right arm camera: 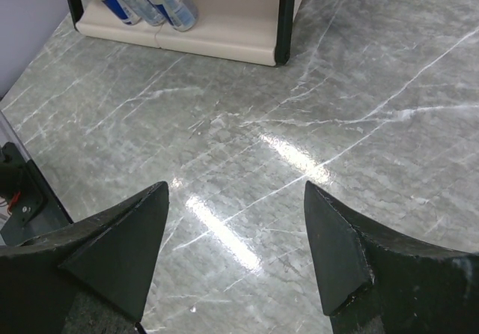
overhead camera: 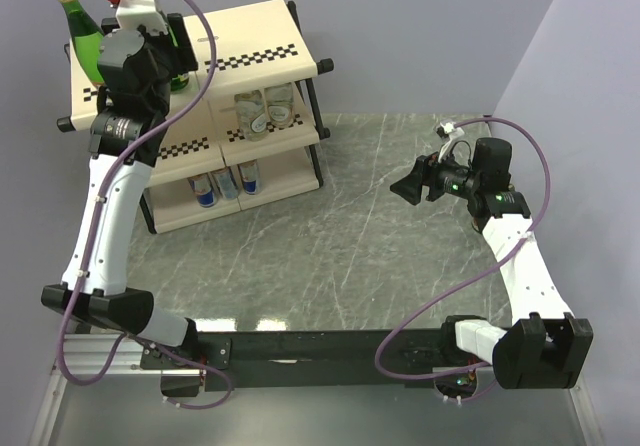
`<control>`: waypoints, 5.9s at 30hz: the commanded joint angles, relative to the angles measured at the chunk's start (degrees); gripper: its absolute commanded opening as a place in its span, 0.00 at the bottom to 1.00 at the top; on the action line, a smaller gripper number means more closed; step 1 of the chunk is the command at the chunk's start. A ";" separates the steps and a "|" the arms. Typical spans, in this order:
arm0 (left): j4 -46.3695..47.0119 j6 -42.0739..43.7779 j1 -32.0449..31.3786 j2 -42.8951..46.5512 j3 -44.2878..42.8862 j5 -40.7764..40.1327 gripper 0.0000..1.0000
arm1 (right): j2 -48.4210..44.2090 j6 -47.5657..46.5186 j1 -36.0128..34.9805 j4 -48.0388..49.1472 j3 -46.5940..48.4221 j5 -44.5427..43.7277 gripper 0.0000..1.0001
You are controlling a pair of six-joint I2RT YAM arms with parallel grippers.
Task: Place and organize the beverage onto the shelf
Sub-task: Place the drink on the shelf, then pick up the drink from the center of the board.
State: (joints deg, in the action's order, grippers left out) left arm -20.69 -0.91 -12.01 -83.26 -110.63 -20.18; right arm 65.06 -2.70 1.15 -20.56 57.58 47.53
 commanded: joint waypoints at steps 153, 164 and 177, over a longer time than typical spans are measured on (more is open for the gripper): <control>10.32 -16.32 6.91 54.88 76.09 48.92 0.99 | 18.26 -12.95 30.32 -0.80 8.60 -27.58 0.53; 10.49 -16.41 6.91 54.70 76.18 49.89 0.99 | 16.33 -12.95 29.97 -0.19 8.16 -27.31 0.53; 10.76 -16.50 6.91 54.44 76.26 50.95 1.00 | 13.96 -13.47 29.26 -0.36 7.54 -26.61 0.14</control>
State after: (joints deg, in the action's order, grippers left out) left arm -12.71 -18.09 -5.10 -28.77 -34.87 28.93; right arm 82.98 -16.05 30.74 -23.35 64.45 20.18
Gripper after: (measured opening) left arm 0.995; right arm 0.395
